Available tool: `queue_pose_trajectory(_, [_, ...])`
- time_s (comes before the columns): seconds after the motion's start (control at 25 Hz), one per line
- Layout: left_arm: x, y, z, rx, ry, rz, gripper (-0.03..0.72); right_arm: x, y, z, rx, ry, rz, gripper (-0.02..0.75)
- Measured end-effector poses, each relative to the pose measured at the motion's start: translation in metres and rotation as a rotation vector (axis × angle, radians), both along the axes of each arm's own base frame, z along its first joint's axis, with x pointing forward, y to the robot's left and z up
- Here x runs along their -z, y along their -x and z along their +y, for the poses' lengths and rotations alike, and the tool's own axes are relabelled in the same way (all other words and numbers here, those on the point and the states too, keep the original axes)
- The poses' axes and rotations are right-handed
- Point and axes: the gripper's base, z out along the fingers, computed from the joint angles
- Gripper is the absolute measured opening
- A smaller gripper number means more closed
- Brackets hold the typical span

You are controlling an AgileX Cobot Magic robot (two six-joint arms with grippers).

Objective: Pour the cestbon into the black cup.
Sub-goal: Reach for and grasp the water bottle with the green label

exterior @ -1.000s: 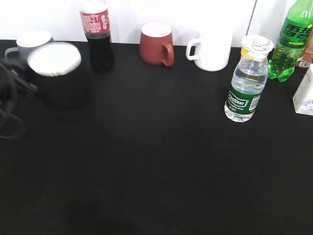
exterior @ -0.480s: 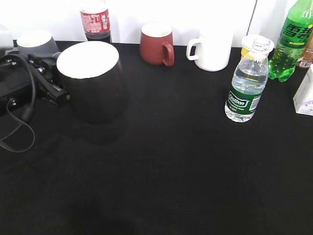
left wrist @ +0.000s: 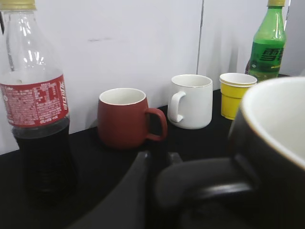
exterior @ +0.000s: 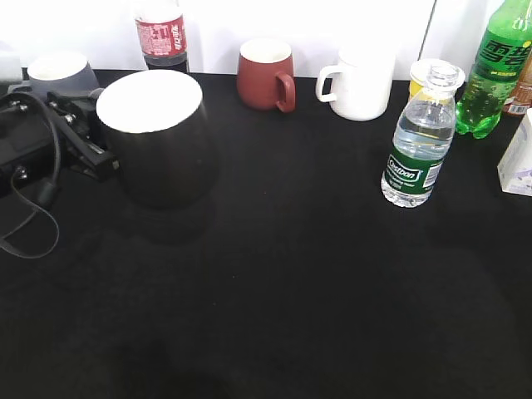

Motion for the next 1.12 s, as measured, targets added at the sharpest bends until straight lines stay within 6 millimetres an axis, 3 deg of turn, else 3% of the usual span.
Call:
queue_pose_trajectory(0.08, [0.000,0.000,0.000,-0.003,0.002,0.001,0.059,0.023,-0.008,0.008,-0.068,-0.034,0.018,0.574])
queue_pose_trajectory(0.24, [0.000,0.000,0.000,-0.004,0.003,0.001,0.059,0.071,-0.015,0.023,-0.178,0.000,0.214,0.575])
queue_pose_trajectory(0.4, [0.000,0.000,0.000,-0.004,0.003,0.001,0.059,0.102,-0.024,0.030,-0.234,-0.003,0.273,0.664])
queue_pose_trajectory(0.52, [0.000,0.000,0.000,-0.004,0.003,0.001,0.059,0.125,-0.038,0.038,-0.313,0.055,0.273,0.671])
queue_pose_trajectory(0.96, [0.000,0.000,0.000,-0.004,0.003,0.001,0.059,0.157,-0.117,0.052,-0.338,0.071,0.216,0.669])
queue_pose_trajectory(1.04, [0.000,0.000,0.000,-0.004,0.003,0.001,0.059,0.162,-0.124,0.055,-0.351,0.057,0.189,0.665])
queue_pose_trajectory(1.12, [0.000,0.000,0.000,-0.005,0.004,0.002,0.059,0.164,-0.125,0.055,-0.355,0.051,0.179,0.609])
